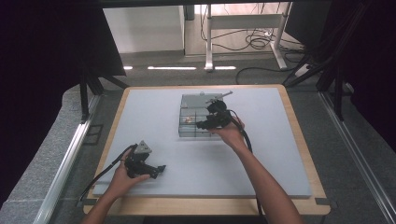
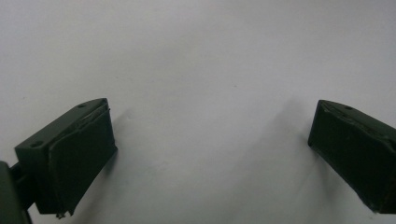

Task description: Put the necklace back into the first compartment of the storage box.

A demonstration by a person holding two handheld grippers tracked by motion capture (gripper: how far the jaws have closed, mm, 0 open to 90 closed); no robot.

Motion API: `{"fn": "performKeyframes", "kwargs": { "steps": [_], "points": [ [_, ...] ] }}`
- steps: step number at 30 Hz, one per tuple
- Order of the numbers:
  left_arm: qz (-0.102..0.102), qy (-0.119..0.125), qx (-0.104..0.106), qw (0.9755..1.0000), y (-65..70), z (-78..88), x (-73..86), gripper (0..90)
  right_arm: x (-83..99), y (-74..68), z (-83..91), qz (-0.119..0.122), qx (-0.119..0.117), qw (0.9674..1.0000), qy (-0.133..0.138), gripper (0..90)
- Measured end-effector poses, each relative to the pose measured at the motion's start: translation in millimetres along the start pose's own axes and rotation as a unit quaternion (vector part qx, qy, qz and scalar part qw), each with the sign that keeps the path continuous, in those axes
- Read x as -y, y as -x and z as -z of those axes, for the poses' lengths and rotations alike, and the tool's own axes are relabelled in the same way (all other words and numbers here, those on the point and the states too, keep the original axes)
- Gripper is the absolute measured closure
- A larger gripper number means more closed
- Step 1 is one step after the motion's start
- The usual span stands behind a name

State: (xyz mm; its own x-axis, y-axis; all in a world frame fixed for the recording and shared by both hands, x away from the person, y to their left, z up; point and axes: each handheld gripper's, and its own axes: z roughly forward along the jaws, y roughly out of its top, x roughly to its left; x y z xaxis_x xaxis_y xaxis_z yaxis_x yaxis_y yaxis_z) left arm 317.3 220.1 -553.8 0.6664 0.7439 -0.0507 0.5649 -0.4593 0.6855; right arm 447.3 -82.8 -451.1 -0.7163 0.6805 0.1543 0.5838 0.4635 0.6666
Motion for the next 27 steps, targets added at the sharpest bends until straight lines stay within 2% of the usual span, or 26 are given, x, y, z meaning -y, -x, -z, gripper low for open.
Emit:
{"fn": "performKeyframes", "kwargs": {
  "steps": [3, 8, 17, 21, 24, 27],
  "points": [
    [0.000, 0.000, 0.000, 1.0000, 0.1, 0.0, 0.0, 0.1, 19.4, 0.6, 16.7, 0.011, 0.014, 0.9998, 0.002, 35.4],
    [0.000, 0.000, 0.000, 1.0000, 0.1, 0.0, 0.0, 0.1, 57.8, 6.6, 42.2, 0.003, 0.017, 0.9997, 0.018, 34.0],
    [0.000, 0.001, 0.000, 1.0000, 0.1, -0.2, 0.1, 0.1, 116.0, 21.5, 64.5, -0.010, 0.037, 0.9990, 0.025, 31.4],
    [0.000, 0.002, 0.000, 1.0000, 0.1, -0.2, 0.1, 0.2, 128.0, 28.7, 67.0, -0.014, 0.052, 0.9984, 0.016, 30.9],
    [0.000, 0.002, -0.001, 1.0000, 0.2, -0.2, 0.2, 0.2, 130.8, 34.0, 65.7, -0.027, 0.053, 0.9981, 0.018, 30.6],
    [0.000, 0.001, 0.000, 1.0000, 0.1, -0.1, 0.2, 0.2, 131.2, 34.2, 63.5, -0.027, 0.055, 0.9980, 0.017, 29.8]
  ]
}}
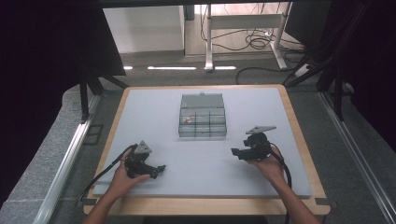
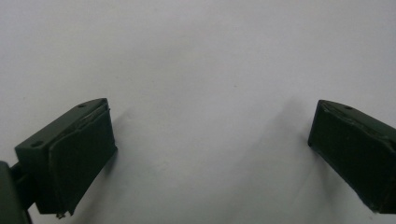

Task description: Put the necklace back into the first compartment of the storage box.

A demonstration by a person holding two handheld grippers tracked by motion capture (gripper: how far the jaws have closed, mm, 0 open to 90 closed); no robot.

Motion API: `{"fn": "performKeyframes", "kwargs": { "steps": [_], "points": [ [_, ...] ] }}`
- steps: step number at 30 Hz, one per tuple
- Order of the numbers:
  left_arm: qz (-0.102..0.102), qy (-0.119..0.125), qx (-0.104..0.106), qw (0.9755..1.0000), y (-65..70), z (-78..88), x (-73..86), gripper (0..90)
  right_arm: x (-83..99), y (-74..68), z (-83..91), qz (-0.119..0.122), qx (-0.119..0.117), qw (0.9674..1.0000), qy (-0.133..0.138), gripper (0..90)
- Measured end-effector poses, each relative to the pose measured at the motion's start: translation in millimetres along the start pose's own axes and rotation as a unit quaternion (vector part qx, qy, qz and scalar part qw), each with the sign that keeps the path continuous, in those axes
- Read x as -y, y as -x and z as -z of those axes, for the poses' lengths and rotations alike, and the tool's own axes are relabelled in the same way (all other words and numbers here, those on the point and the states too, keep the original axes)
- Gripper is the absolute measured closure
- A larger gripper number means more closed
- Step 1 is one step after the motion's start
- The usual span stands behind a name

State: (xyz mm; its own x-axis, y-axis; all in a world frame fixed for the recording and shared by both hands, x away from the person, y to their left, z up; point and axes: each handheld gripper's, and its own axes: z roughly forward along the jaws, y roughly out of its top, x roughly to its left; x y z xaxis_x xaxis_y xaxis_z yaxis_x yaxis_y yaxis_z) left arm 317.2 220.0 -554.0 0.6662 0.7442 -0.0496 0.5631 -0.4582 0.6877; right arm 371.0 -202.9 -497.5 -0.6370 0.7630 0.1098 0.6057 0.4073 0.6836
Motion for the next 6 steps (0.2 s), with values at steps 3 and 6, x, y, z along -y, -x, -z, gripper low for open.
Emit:
{"fn": "performKeyframes", "kwargs": {
  "steps": [3, 6],
  "points": [
    [0.000, 0.000, 0.000, 1.0000, 0.0, 0.0, 0.0, 0.2, 0.0, -0.1, -0.6, 0.006, 0.007, 1.0000, 0.000, 28.6],
    [0.001, 0.000, 0.000, 1.0000, -0.1, -0.1, 0.0, 0.1, 0.6, 1.9, -0.4, 0.006, 0.013, 0.9999, 0.002, 28.5]
  ]
}}
